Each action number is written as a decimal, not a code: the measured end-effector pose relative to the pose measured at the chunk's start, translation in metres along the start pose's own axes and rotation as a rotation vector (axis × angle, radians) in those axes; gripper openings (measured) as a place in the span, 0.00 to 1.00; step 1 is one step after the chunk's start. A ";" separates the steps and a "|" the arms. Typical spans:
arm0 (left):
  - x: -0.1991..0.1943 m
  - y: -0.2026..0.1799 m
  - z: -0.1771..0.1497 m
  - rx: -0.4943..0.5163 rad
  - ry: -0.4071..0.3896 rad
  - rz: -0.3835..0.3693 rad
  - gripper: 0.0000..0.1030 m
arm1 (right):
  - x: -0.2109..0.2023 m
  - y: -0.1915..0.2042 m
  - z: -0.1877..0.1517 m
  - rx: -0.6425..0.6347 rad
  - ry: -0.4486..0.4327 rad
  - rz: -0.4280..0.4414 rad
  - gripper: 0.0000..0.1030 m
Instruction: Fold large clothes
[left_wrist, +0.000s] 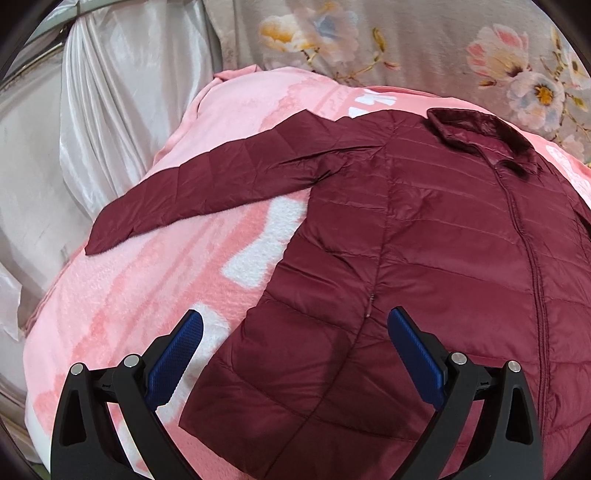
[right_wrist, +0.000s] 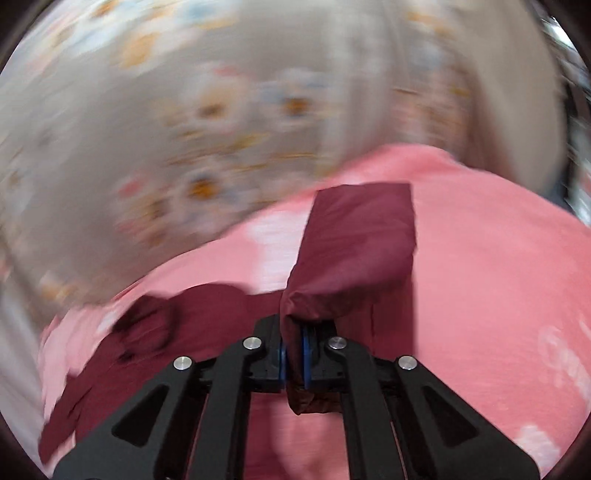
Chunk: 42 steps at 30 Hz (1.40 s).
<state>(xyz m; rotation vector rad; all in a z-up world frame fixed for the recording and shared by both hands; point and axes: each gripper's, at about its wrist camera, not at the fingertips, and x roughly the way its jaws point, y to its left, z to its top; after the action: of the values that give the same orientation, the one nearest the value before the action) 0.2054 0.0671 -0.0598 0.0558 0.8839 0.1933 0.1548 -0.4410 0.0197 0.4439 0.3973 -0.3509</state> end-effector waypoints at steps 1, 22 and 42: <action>0.002 0.002 0.000 -0.006 0.006 -0.004 0.95 | 0.008 0.039 -0.008 -0.070 0.025 0.073 0.05; 0.038 -0.024 0.062 -0.168 0.132 -0.489 0.95 | 0.052 0.065 -0.106 -0.091 0.243 0.201 0.50; 0.046 -0.051 0.116 -0.046 0.045 -0.402 0.01 | 0.164 -0.057 -0.078 0.380 0.327 0.135 0.02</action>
<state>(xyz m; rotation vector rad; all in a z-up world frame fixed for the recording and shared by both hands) 0.3307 0.0295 -0.0282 -0.1687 0.9169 -0.1614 0.2504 -0.4908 -0.1371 0.9014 0.6185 -0.2210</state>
